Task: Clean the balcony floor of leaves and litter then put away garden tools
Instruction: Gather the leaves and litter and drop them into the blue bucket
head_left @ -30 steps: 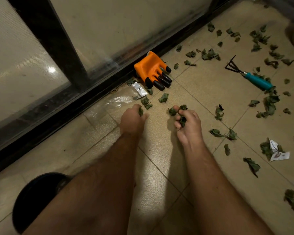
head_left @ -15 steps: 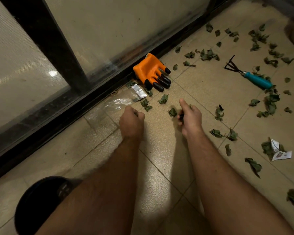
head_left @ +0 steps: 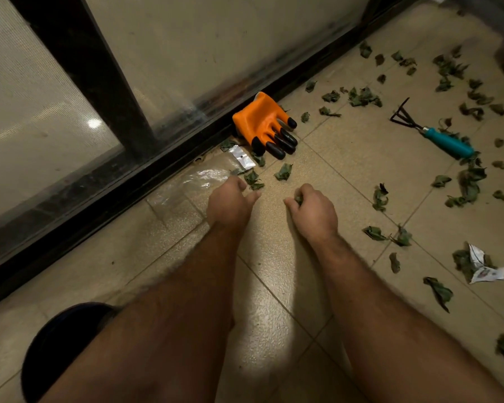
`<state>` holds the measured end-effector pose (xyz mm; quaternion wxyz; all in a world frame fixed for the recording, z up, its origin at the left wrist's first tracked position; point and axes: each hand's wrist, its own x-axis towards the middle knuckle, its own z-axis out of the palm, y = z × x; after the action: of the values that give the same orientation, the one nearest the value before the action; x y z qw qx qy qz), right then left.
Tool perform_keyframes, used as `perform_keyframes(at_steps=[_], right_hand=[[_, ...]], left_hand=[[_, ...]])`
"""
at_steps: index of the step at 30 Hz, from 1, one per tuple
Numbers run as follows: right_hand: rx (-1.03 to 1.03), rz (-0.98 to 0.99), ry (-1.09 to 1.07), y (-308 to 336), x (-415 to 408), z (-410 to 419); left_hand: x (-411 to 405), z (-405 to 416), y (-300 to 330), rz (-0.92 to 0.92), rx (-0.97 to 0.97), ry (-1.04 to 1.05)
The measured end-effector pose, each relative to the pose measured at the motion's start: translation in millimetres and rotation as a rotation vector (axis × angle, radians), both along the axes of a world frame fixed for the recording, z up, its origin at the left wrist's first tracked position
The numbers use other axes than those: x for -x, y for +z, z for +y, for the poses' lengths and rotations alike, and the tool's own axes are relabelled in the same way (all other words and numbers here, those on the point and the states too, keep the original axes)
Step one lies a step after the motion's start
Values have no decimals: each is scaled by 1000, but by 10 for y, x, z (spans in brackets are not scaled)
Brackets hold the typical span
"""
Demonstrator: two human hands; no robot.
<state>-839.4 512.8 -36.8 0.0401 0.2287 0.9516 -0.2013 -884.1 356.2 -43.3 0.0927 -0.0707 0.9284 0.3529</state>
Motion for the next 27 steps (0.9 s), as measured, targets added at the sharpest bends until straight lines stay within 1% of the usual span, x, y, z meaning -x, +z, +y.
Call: perform_keyframes(at_steps=[2,3,5,7,10,12,14,15,18,21,24,27], right_hand=[[27,-24,28,-10,-32,-7],[75,-20,20,-16,-50,-6],[207,22,-39,-38,-87,1],[384,97,-143,-59,-109,9],[629,177,-314,-60,-109,26],[703,175,-375,-46,-76,59],[757,175,-393,-29,-6,83],[742,176,-373,-24,42,96],[605,186,-256,35,191,98],[481,184,-165,81,357,45],[350,100,-98,103,469,-45],[183,-4,-27,60,517,-87]], left_hand=[[27,5,-12,-29,80,-31],[39,15,-5,-42,109,-44],[62,56,27,-56,161,-66],[73,121,52,-60,198,-59],[90,203,69,-80,232,-25],[109,238,69,-97,242,-28],[107,242,61,-99,200,-40],[95,228,58,-86,162,-53],[21,142,38,-11,23,-112],[-38,17,4,18,-61,-138],[-108,-72,-20,10,-153,-115],[-122,-128,-31,42,-236,-63]])
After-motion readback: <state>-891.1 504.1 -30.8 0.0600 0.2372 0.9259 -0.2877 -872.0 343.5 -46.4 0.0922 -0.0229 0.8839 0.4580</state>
